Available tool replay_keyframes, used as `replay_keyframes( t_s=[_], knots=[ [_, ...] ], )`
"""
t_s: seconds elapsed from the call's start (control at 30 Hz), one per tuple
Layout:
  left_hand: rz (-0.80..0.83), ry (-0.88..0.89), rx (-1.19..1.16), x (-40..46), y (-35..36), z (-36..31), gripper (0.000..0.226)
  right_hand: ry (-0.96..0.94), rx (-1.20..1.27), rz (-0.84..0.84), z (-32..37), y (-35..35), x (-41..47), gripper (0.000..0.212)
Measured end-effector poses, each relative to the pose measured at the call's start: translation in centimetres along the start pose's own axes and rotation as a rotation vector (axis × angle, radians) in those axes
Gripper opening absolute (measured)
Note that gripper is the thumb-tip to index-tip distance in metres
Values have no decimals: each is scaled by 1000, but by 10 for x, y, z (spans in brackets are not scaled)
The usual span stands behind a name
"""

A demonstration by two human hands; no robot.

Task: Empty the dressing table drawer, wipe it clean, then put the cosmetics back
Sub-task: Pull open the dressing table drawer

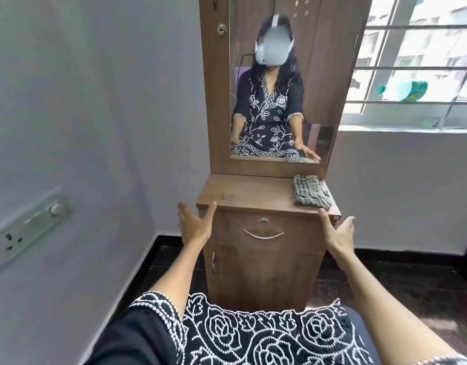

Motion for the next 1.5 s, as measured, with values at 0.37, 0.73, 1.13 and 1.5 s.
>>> replay_keyframes(
  t_s=[0.37, 0.73, 1.13, 1.5],
  knots=[
    [149, -97, -181, 37, 29, 5, 86, 23, 126, -74, -9, 11, 31, 86],
    [-8, -74, -91, 41, 13, 12, 51, 1, -17, -118, -17, -7, 24, 72],
    [17, -70, -223, 8, -19, 51, 33, 8, -22, -122, -36, -41, -16, 40],
    [124, -28, -163, -11, -46, 74, 32, 46, 59, 122, -44, -62, -46, 36]
  ],
)
Point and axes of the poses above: each hand's wrist, its own x-axis towards the middle knuckle, its own y-axis out of the palm, z = x × y, the point moved 5 cm from there along x, towards the middle knuckle, and after that the axes turned 14 degrees about -y, right-handed, at the moved point
